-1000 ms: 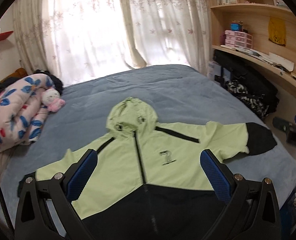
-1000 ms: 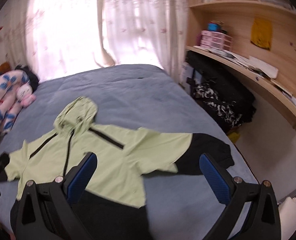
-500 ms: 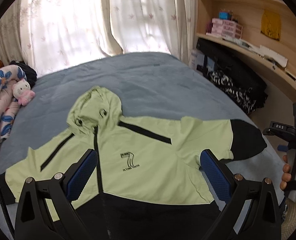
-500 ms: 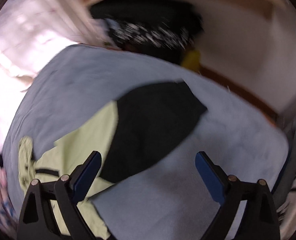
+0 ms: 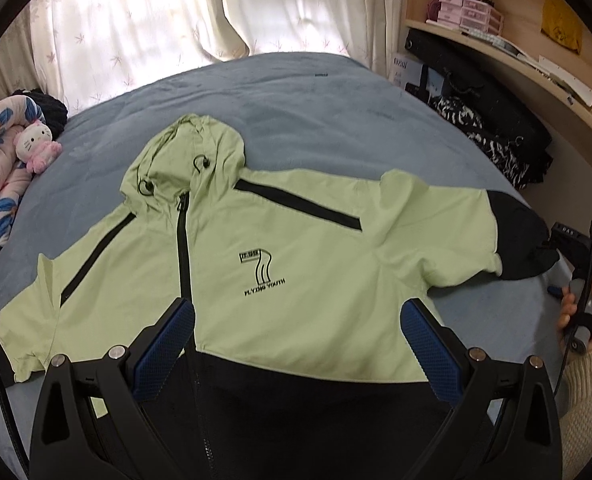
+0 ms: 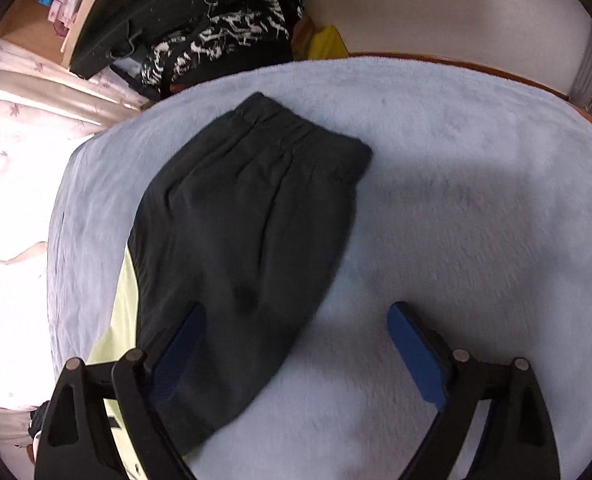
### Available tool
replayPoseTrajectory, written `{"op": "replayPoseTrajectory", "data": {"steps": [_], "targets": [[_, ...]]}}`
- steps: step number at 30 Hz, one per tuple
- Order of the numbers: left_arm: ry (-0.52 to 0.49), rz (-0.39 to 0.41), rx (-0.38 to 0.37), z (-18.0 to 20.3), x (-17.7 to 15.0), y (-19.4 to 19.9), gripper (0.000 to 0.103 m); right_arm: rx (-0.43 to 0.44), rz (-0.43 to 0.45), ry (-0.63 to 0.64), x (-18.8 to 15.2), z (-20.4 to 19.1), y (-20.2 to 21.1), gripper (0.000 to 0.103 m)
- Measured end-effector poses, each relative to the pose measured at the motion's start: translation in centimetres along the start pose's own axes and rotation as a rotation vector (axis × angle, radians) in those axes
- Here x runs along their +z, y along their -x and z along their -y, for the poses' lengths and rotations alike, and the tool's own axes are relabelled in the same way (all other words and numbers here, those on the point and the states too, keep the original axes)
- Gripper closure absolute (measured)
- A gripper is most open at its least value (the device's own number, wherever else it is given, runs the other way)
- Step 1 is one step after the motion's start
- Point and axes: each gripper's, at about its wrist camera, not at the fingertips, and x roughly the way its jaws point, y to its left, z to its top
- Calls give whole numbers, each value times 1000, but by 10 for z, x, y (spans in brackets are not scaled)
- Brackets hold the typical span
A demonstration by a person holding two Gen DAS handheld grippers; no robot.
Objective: Fold large clothes
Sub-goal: 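Fold the held black sleeve across the jacket chest, open right gripper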
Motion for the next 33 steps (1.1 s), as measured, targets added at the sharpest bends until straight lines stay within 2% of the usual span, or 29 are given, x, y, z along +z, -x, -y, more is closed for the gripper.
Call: {"op": "replayPoseTrajectory", "data": {"steps": [2,3,4,5,6,7,9,11,13,15,18,21,23,24,26,28,29,30,31,32,33], "targets": [[-5,-14,-2,-1,-2,-6,1,-3,25,21,5,-4,-5,31],[-7,-21,-2,0,-3,-9,1,-11,34,43,7,-8,-7,51],[-9,-28,-3,-1,-4,-12,1,-21,35,82,8,-13,-9,74],[-10,-34,-3,-1,-4,-14,1,-26,34,102,10,-16,-11,87],[-10,-37,-5,-2,-4,-15,1,-17,31,121,13,-18,-12,96],[-10,-37,-5,-2,-4,-16,1,3,45,133,13,-21,-7,98],[-8,-34,-2,-5,-3,-17,1,48,109,186,9,-34,11,99],[0,-33,4,-9,-2,-17,1,112,170,289,-4,-60,38,99],[17,-32,10,-16,-2,-17,1,204,194,428,-28,-96,67,99],[42,-31,21,-27,-3,-17,1,293,199,568,-60,-131,93,99],[86,-32,35,-46,-6,-17,1,415,174,807,-127,-184,123,99],[134,-38,46,-69,-13,-18,1,471,97,1026,-208,-221,125,99],[156,-43,52,-81,-19,-18,1,461,45,1114,-244,-229,110,99],[165,-47,57,-89,-23,-19,1,416,16,1182,-270,-230,95,99],[174,-51,65,-100,-29,-20,1,332,-10,1260,-302,-226,70,98],[183,-56,69,-109,-34,-22,1,231,-108,1321,-332,-217,33,97],[185,-58,66,-113,-37,-23,1,209,-142,1326,-340,-211,24,96],[187,-59,62,-117,-39,-23,1,181,-175,1327,-342,-204,10,91],[188,-59,59,-120,-41,-23,1,156,-189,1331,-350,-197,5,81],[188,-59,58,-122,-42,-23,1,152,-192,1334,-356,-194,5,75],[189,-58,55,-123,-44,-23,1,159,-191,1332,-359,-184,10,62]]}}
